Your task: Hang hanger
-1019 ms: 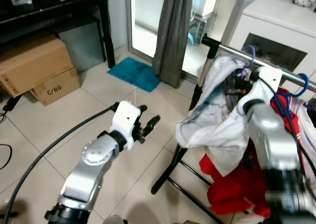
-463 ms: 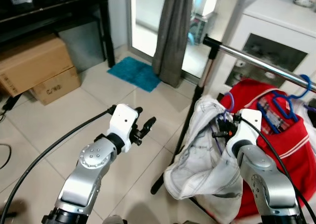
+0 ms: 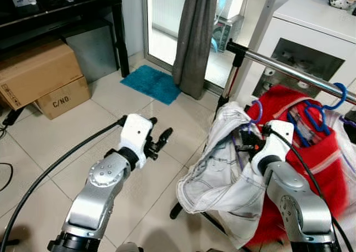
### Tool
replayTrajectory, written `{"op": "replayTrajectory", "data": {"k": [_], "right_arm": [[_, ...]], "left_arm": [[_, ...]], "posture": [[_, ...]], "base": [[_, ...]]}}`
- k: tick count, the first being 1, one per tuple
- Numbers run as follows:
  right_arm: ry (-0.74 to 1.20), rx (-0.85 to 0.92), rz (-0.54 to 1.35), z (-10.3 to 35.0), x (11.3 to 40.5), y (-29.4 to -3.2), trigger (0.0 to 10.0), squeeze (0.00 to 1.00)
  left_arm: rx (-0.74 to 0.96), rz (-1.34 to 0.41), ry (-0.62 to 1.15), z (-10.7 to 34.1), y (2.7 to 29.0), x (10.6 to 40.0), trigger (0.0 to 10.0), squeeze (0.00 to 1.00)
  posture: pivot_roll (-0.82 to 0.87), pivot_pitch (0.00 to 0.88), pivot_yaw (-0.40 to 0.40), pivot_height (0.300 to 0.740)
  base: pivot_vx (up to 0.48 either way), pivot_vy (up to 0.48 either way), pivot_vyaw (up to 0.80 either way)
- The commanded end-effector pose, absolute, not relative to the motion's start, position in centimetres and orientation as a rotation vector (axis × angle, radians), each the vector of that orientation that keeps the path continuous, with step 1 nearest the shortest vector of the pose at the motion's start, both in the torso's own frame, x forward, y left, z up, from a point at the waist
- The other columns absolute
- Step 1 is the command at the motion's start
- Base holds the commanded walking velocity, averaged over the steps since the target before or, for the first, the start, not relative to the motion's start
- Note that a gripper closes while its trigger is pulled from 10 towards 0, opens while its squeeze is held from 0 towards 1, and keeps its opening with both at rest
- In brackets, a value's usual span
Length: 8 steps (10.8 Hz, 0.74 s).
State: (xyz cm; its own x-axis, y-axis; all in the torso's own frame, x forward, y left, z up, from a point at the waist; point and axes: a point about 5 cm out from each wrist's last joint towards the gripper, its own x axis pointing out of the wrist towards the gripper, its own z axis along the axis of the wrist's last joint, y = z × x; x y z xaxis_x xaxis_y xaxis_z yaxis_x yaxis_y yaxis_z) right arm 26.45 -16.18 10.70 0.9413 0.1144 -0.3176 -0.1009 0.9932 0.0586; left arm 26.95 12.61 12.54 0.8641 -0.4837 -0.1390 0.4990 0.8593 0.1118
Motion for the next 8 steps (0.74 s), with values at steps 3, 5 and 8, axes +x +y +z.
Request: {"op": "replayTrajectory", "data": {"k": [3, 5, 8], "right_arm": [[0.284, -0.048, 0.321, 12.5, 26.6, -16.6, 0.0, 0.00], [0.393, -0.284, 0.450, 12.4, 25.7, -18.9, 0.0, 0.00], [0.479, -0.455, 0.498, 12.6, 25.1, -21.4, 0.0, 0.00]], "left_arm": [[0.154, -0.596, 0.098, 12.9, 12.1, 27.0, 10.0, 0.00], [0.267, -0.779, 0.202, 11.4, 12.0, 25.4, 10.0, 0.00], [0.343, -0.831, 0.213, 11.1, 11.6, 26.1, 10.0, 0.00]], "posture": [[0.02, 0.000, -0.057, 0.740], [0.02, 0.000, -0.059, 0.740], [0.01, 0.000, -0.052, 0.740]], "base": [[0.000, 0.000, 0.00], [0.000, 0.000, 0.00], [0.000, 0.000, 0.00]]}}
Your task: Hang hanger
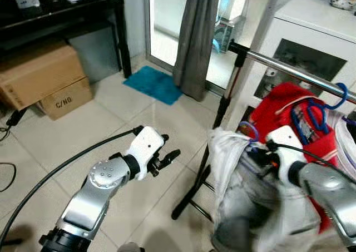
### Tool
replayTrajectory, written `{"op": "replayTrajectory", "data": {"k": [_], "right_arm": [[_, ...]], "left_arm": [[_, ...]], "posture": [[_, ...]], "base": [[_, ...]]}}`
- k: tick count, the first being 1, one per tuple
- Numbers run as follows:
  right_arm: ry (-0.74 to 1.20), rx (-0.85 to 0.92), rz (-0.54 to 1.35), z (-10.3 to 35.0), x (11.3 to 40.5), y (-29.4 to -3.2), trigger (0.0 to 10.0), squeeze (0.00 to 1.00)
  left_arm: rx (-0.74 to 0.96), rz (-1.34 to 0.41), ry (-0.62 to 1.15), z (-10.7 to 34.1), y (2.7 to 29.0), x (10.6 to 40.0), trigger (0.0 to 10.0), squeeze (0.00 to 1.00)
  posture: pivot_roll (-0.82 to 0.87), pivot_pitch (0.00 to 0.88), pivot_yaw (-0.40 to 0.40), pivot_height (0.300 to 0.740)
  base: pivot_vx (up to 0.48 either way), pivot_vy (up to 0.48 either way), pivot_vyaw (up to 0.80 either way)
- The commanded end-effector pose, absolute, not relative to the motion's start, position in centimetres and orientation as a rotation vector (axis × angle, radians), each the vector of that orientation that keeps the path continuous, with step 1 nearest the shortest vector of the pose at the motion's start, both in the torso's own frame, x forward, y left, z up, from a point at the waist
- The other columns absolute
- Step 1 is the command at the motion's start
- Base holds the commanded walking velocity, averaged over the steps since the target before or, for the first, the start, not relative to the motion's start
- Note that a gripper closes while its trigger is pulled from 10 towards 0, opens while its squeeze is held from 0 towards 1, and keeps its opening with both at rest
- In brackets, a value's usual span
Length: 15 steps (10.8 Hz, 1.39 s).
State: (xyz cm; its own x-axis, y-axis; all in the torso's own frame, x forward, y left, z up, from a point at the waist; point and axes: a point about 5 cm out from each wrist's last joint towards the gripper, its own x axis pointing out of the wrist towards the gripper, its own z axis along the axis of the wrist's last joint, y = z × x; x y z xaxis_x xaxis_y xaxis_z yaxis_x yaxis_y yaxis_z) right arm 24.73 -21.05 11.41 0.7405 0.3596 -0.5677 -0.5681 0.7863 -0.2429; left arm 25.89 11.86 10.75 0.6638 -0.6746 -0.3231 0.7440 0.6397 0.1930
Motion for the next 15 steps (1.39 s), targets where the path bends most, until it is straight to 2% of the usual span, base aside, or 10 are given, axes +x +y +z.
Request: {"op": "replayTrajectory", "data": {"k": [1, 3, 4, 5, 6, 9, 10, 11, 15], "right_arm": [[0.459, -0.428, 0.546, 12.8, 25.2, -21.0, 0.0, 0.00], [0.346, -0.237, 0.641, 13.9, 25.8, -17.3, 0.0, 0.00], [0.318, -0.173, 0.656, 14.2, 26.3, -15.7, 0.0, 0.00], [0.303, -0.133, 0.673, 14.4, 26.5, -14.5, 0.0, 0.00], [0.277, -0.039, 0.707, 15.2, 27.0, -12.0, 0.0, 0.00], [0.254, 0.048, 0.721, 16.4, 28.2, -10.8, 0.0, 0.00], [0.252, 0.058, 0.717, 16.6, 28.3, -10.8, 0.0, 0.00], [0.252, 0.068, 0.703, 16.8, 28.4, -10.9, 0.0, 0.00], [0.260, 0.075, 0.653, 16.6, 28.9, -11.6, 0.0, 0.00]], "left_arm": [[0.343, -0.859, 0.206, 11.2, 11.1, 26.1, 10.0, 0.00], [0.275, -0.907, 0.196, 11.4, 10.4, 25.8, 10.0, 0.04], [0.240, -0.908, 0.193, 11.6, 10.2, 25.9, 10.0, 1.00], [0.236, -0.908, 0.184, 11.7, 10.0, 26.0, 10.0, 1.00], [0.285, -0.899, 0.162, 11.8, 9.7, 26.2, 10.0, 1.00], [0.460, -0.752, 0.104, 11.7, 10.8, 27.0, 10.0, 1.00], [0.474, -0.755, 0.117, 11.4, 11.0, 27.0, 5.4, 0.64], [0.482, -0.726, 0.107, 11.4, 11.2, 27.2, 0.0, 0.00], [0.506, -0.697, 0.073, 11.3, 11.3, 27.8, 0.0, 0.00]], "posture": [[0.01, 0.000, -0.050, 0.740], [0.01, 0.000, -0.049, 0.740], [0.01, 0.000, -0.049, 0.740], [0.01, 0.000, -0.056, 0.740], [0.02, 0.000, -0.067, 0.740], [0.03, 0.000, -0.082, 0.740], [0.02, 0.000, -0.080, 0.740], [0.02, 0.000, -0.075, 0.740], [0.01, 0.000, -0.074, 0.740]], "base": [[0.000, 0.000, 0.00], [0.000, 0.000, 0.00], [0.000, 0.000, 0.00], [0.000, 0.000, 0.00], [0.000, 0.000, 0.00], [0.000, 0.000, 0.00], [0.000, 0.000, 0.00], [0.000, 0.000, 0.00], [0.000, 0.000, 0.00]]}}
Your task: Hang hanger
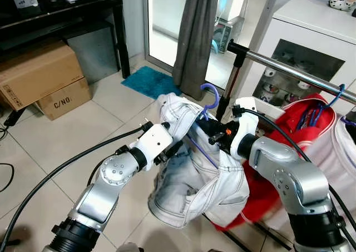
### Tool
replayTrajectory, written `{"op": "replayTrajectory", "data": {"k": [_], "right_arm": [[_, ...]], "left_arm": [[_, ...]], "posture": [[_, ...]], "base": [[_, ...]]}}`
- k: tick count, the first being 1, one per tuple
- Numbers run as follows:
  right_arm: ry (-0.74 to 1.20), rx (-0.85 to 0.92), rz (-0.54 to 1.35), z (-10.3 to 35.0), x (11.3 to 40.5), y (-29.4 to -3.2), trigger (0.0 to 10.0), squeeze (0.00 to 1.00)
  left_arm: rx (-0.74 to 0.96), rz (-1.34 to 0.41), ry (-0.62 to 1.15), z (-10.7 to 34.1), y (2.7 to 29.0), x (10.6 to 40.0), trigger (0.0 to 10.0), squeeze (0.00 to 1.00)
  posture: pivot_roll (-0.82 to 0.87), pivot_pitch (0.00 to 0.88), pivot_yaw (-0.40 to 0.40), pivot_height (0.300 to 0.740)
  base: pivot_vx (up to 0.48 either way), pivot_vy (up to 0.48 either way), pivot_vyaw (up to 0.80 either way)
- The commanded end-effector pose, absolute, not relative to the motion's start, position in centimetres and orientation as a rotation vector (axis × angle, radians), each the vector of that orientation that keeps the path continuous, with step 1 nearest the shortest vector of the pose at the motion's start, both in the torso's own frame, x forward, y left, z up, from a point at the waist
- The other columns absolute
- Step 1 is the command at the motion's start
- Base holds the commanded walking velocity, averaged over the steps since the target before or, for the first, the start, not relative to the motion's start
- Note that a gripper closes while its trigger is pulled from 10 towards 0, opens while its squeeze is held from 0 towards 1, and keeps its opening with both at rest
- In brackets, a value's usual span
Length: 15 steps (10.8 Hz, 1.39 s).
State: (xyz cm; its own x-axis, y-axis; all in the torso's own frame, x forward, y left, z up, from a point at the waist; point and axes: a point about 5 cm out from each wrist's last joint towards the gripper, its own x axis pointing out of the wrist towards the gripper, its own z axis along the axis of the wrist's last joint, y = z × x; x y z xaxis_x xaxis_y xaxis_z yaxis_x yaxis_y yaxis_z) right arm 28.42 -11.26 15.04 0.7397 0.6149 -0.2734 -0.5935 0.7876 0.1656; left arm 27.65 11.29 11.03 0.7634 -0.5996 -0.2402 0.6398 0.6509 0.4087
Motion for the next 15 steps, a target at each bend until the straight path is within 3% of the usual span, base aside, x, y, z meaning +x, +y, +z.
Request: {"op": "replayTrajectory", "data": {"k": [1, 7, 12, 14, 15], "right_arm": [[0.258, 0.076, 0.651, 16.7, 29.0, -11.7, 0.0, 0.00], [0.248, 0.079, 0.642, 16.8, 29.8, -12.0, 0.0, 0.00], [0.234, 0.086, 0.600, 16.9, 29.8, -12.7, 0.0, 0.00], [0.229, 0.088, 0.598, 17.1, 29.8, -12.6, 0.0, 0.00], [0.227, 0.102, 0.605, 17.2, 29.9, -12.5, 0.0, 0.00]], "left_arm": [[0.515, -0.686, 0.076, 11.2, 11.5, 27.9, 0.0, 0.00], [0.520, -0.595, 0.072, 11.6, 13.5, 28.6, 0.0, 0.00], [0.480, -0.644, 0.065, 11.8, 13.1, 28.9, 0.0, 0.00], [0.450, -0.737, -0.002, 12.0, 11.2, 28.2, 10.0, 0.00], [0.561, -0.684, -0.088, 12.7, 11.1, 29.0, 10.0, 1.00]], "posture": [[0.02, 0.000, -0.076, 0.740], [0.04, 0.000, -0.076, 0.740], [0.02, 0.000, -0.048, 0.740], [0.00, 0.000, -0.043, 0.740], [0.00, 0.000, -0.044, 0.740]], "base": [[0.000, 0.000, 0.00], [0.000, 0.000, 0.00], [0.000, 0.000, 0.00], [0.000, 0.000, 0.00], [0.000, 0.000, 0.00]]}}
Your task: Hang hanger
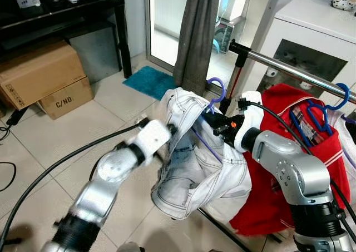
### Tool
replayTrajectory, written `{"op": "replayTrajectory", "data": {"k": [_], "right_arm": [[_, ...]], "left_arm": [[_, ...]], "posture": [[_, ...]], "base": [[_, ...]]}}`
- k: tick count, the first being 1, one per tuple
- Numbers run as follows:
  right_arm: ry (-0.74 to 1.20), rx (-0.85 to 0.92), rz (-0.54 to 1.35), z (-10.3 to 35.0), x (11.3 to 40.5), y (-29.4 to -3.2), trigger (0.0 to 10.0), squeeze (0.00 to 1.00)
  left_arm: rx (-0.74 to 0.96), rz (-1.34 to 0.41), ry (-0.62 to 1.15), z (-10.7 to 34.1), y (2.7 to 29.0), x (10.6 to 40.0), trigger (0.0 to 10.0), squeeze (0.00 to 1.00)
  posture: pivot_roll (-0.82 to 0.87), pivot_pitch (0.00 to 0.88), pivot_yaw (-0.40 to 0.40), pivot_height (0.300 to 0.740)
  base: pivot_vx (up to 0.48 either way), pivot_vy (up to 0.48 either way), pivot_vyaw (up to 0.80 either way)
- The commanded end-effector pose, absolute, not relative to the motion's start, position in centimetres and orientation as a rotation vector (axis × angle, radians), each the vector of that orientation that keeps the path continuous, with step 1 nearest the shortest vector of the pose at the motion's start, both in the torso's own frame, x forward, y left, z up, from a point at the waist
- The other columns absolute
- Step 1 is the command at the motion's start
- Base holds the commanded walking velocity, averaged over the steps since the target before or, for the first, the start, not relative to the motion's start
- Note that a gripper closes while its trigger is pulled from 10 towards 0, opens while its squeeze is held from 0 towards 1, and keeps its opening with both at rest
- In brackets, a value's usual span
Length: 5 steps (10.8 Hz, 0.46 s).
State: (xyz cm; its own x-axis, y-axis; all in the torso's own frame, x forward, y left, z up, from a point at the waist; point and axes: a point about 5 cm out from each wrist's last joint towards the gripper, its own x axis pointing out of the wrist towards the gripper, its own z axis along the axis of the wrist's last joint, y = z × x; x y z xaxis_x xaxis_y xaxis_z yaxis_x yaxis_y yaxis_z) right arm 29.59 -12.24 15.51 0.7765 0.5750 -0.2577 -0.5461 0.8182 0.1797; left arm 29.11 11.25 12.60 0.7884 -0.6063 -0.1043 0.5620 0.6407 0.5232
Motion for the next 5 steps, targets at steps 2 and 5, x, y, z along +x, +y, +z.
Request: {"op": "replayTrajectory", "data": {"k": [2, 5], "right_arm": [[0.224, 0.154, 0.618, 17.1, 30.5, -12.1, 0.0, 0.00], [0.213, 0.200, 0.657, 17.7, 31.7, -9.7, 0.0, 0.00]], "left_arm": [[0.683, -0.563, -0.167, 13.2, 11.9, 29.9, 10.0, 1.00], [0.719, -0.616, -0.315, 13.3, 10.6, 29.4, 10.0, 1.00]], "posture": [[-0.01, 0.000, -0.047, 0.740], [0.00, 0.000, -0.067, 0.740]], "base": [[0.000, 0.000, 0.00], [0.000, 0.000, 0.00]]}}
